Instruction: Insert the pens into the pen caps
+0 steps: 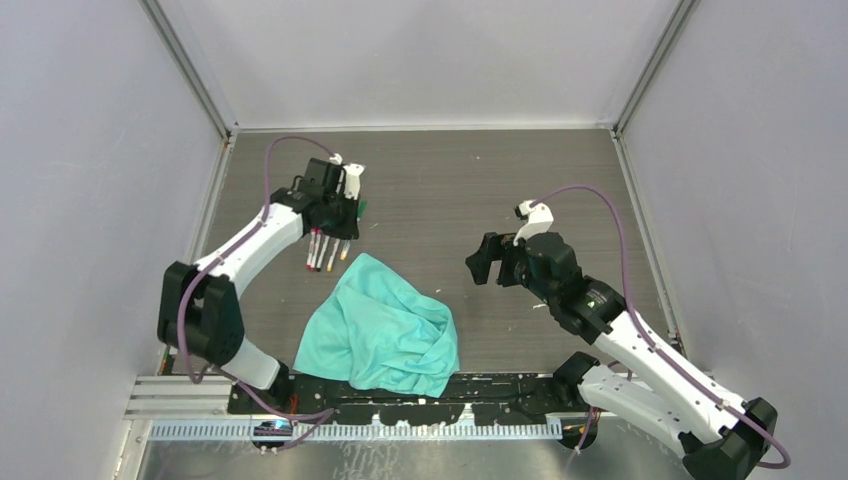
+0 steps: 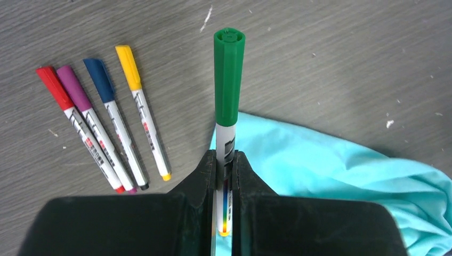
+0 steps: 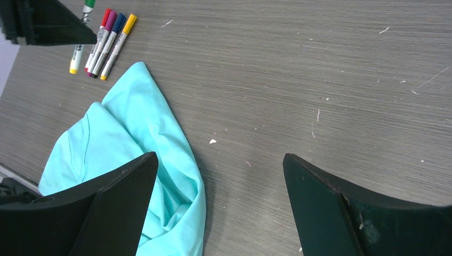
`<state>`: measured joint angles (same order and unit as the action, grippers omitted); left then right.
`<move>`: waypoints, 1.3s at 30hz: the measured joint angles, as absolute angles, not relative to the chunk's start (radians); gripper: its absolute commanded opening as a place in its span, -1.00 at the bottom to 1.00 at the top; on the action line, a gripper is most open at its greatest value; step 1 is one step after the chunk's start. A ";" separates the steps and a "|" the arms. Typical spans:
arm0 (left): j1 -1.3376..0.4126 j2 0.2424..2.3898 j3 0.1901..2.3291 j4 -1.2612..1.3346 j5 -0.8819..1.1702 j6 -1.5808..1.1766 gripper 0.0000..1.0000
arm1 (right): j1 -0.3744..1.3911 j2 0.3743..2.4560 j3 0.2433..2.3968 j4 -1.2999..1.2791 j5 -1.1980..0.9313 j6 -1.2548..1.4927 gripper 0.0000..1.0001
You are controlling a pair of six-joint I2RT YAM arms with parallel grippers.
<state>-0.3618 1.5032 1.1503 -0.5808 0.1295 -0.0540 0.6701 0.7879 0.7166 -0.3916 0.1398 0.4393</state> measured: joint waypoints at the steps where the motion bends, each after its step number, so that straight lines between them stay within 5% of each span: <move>1: -0.357 1.532 1.169 -0.586 0.127 -0.059 -0.99 | 0.670 0.772 0.708 -0.391 0.145 0.437 0.88; 16: -0.268 1.862 1.330 -0.636 0.127 -0.067 -1.00 | 0.670 0.679 0.658 -0.389 0.156 0.397 0.87; 27: -0.268 1.894 1.330 -0.656 0.098 -0.062 -0.23 | 0.670 0.681 0.645 -0.389 0.160 0.398 0.87; 39: -0.268 1.861 1.314 -0.646 0.104 -0.072 0.22 | 0.670 0.689 0.643 -0.388 0.175 0.395 0.94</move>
